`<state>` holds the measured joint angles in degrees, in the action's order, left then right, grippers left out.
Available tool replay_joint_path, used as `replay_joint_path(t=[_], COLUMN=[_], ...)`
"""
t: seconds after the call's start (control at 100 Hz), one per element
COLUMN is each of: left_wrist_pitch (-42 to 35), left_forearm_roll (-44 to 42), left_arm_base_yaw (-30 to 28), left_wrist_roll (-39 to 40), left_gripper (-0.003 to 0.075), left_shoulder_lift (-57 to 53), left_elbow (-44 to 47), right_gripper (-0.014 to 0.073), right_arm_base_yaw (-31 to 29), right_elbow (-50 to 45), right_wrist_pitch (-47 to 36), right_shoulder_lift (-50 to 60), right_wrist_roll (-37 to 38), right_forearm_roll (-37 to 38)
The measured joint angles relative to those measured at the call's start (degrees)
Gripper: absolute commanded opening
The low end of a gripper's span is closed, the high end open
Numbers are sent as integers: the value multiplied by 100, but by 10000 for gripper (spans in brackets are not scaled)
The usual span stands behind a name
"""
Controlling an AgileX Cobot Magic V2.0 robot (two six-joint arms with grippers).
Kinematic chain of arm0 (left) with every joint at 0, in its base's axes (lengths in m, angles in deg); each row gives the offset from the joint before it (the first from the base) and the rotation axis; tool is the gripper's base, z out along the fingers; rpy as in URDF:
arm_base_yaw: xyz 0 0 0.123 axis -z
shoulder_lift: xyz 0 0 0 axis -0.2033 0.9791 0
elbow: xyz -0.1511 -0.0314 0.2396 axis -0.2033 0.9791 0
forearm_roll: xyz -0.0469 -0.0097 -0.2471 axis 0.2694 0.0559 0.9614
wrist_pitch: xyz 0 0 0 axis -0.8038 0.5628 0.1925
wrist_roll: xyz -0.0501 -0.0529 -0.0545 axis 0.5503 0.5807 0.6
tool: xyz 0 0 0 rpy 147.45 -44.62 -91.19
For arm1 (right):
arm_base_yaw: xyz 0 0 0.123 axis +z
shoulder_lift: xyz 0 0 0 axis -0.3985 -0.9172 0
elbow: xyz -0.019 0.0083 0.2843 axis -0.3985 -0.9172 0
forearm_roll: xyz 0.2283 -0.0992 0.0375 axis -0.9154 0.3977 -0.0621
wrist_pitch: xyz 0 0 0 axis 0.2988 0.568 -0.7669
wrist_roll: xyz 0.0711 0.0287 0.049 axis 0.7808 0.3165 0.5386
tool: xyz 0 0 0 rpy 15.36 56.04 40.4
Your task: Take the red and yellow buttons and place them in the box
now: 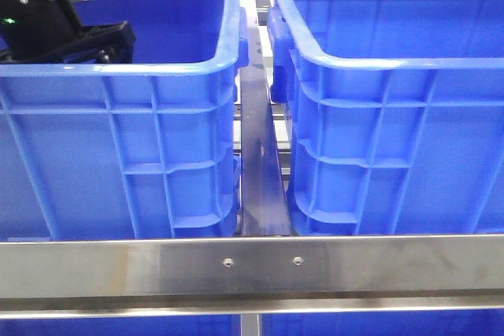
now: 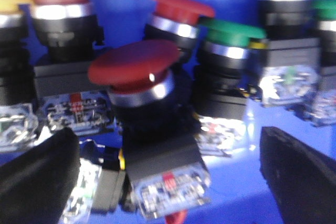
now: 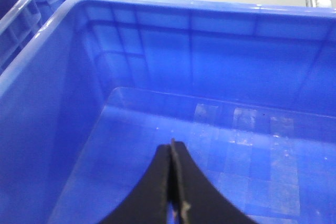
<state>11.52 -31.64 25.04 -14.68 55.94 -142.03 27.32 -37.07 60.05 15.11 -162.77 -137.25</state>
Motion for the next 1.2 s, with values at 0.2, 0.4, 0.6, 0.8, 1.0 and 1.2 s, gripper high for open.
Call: replay_joint_path(t=[0.2,0.4,0.6,0.8,1.0,1.2], left_wrist_pitch=[-24,-32,-72,-150,-178,-191], left_forearm_roll=[10,13,13,12,22,22], left_arm_base_yaw=[0,0,23,367,1122,1912], left_wrist_roll=[0,0,0,-176,-387,-420], left_gripper=[308,53,21,21,21,21], left_shoulder_lift=[24,24,-384,-1230,-1728,-1749], left_elbow=[0,0,0,0,0,0], right_gripper=[-70,-70,-70,-70,-70,-70], right_arm_base_yaw=[0,0,0,0,0,0], right_elbow=[0,0,0,0,0,0], right_wrist_pitch=[0,0,0,4,105,254], right_shoulder_lift=[0,0,0,-20,-140,-308], right_wrist_roll=[0,0,0,0,0,0], right_forearm_roll=[0,0,0,0,0,0])
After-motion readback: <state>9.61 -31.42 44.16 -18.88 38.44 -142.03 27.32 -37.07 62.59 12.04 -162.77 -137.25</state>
